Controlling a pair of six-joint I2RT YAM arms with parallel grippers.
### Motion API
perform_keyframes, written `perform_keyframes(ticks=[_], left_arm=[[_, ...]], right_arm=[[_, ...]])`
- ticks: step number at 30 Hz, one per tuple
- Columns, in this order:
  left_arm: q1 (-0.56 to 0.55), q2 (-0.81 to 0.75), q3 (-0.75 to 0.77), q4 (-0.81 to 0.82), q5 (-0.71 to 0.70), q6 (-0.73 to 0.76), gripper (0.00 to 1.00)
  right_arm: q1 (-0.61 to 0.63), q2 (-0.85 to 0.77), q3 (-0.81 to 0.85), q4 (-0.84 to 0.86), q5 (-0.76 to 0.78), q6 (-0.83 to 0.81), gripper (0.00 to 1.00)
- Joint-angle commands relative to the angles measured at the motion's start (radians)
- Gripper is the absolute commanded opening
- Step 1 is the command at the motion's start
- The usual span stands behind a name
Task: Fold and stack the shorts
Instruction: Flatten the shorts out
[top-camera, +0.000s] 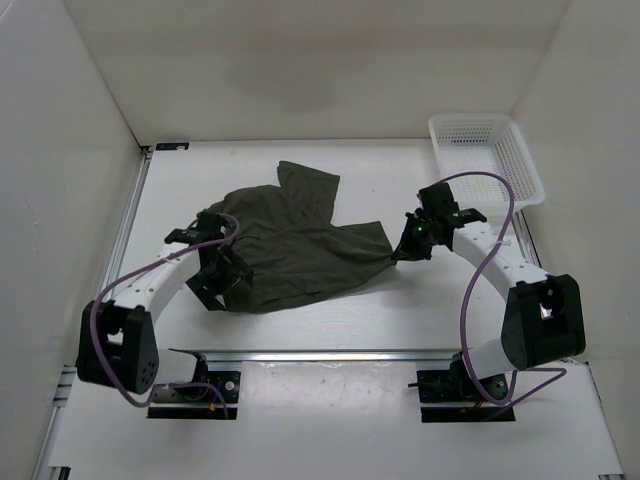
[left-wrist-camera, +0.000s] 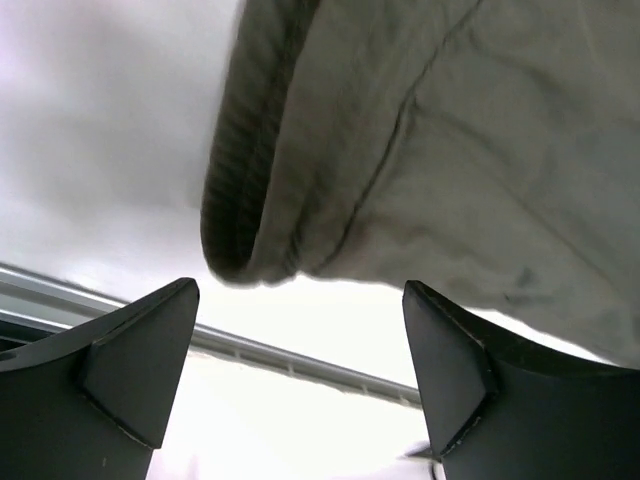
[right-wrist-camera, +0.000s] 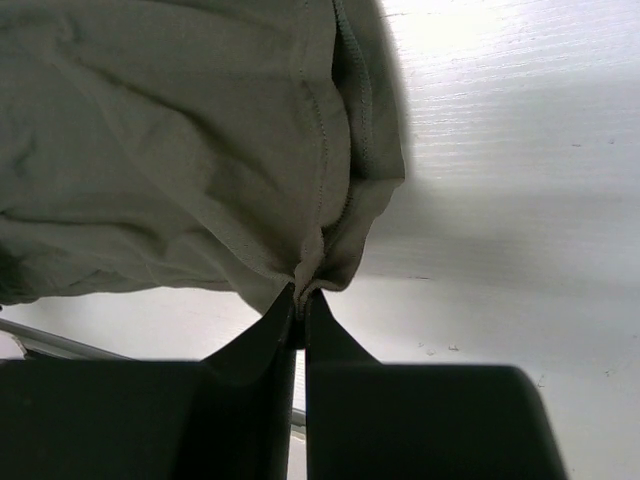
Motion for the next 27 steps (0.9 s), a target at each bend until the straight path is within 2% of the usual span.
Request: perform_keyframes(ticks=[1,6,10,17,19,21,22,23,24,25,27], left_arm=[[-0.004,-0.108,-0.05,0.014,0.06,-0.082,0.95],[-0.013,-0.188,-0.156,0.049,0.104,-0.15,0.98],[-0.022,-0.179,-0.207,0.11,0.012,-0.171,0.98],[-0.033,-0.129,-0.196,0.173,-0.04,-0.171,0.95],[-0.033,-0.11,-0.187,0.183,-0.04,-0.171,0.9],[-0.033,-0.095,-0.187,0.195,-0.063,-0.171,0.8],[-0.033,-0.078,-0.187,0.205,-0.063,-0.171,0.7],[-0.033,-0.063,-0.173,0.206,-0.072,-0.16,0.38],[-0.033,-0.062,-0.163,0.206,-0.072,-0.15,0.21],[-0.033,-0.062,-0.15,0.206,-0.072,-0.136,0.1],[-0.023,-0.062,-0.078,0.145,-0.083,-0.088,0.1]], right_arm=[[0.01,-0.003,0.01,0.016,-0.008,-0.007,0.0],[0.029,-0.003,0.01,0.016,-0.008,-0.007,0.0],[0.029,-0.012,0.01,0.016,-0.008,-0.007,0.0],[0.029,-0.03,-0.008,0.016,-0.008,-0.007,0.0],[0.029,-0.031,-0.008,0.016,-0.008,-0.007,0.0],[0.029,-0.031,-0.008,0.016,-0.008,-0.007,0.0],[0.029,-0.031,-0.008,0.016,-0.008,0.002,0.0],[0.029,-0.031,-0.008,0.016,-0.008,0.002,0.0],[0.029,-0.031,-0.008,0.016,-0.008,0.002,0.0],[0.029,-0.031,-0.008,0.016,-0.008,0.002,0.0],[0.029,-0.041,0.007,0.016,0.004,0.002,0.0]])
